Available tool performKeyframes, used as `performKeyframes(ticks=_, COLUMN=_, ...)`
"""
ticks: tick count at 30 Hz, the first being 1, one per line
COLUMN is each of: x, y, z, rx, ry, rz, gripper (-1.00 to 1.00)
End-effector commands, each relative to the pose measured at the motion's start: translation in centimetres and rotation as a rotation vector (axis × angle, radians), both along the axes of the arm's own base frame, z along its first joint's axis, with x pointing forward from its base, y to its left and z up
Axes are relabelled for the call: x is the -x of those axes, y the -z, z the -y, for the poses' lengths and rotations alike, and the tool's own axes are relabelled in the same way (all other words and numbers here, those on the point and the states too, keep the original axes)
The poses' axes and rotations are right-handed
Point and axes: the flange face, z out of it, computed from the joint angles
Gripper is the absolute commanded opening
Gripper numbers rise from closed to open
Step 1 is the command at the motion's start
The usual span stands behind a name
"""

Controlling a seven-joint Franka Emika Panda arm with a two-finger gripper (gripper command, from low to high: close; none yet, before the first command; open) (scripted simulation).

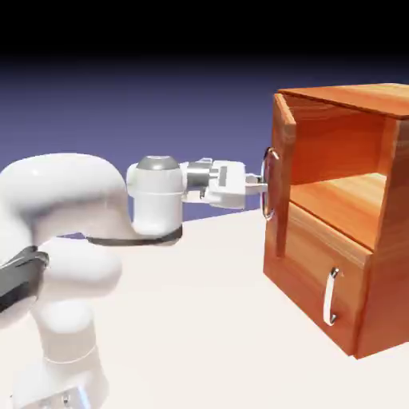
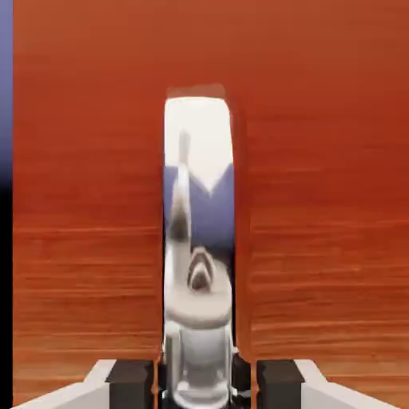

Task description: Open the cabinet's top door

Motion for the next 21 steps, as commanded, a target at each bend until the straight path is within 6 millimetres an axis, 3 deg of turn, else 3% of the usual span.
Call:
performKeyframes(ticks=1, x=0.5, y=0.0, z=-0.7, rx=0.0, ry=0.019, rz=0.0, gripper=-1.0)
performKeyframes(ticks=14, x=5.3, y=0.0, z=-9.5, rx=0.001, ry=0.279, rz=0.001, gripper=-1.0)
performKeyframes(ticks=21, x=5.6, y=-0.5, z=-9.3, rx=0.005, ry=0.283, rz=0.014, gripper=-1.0)
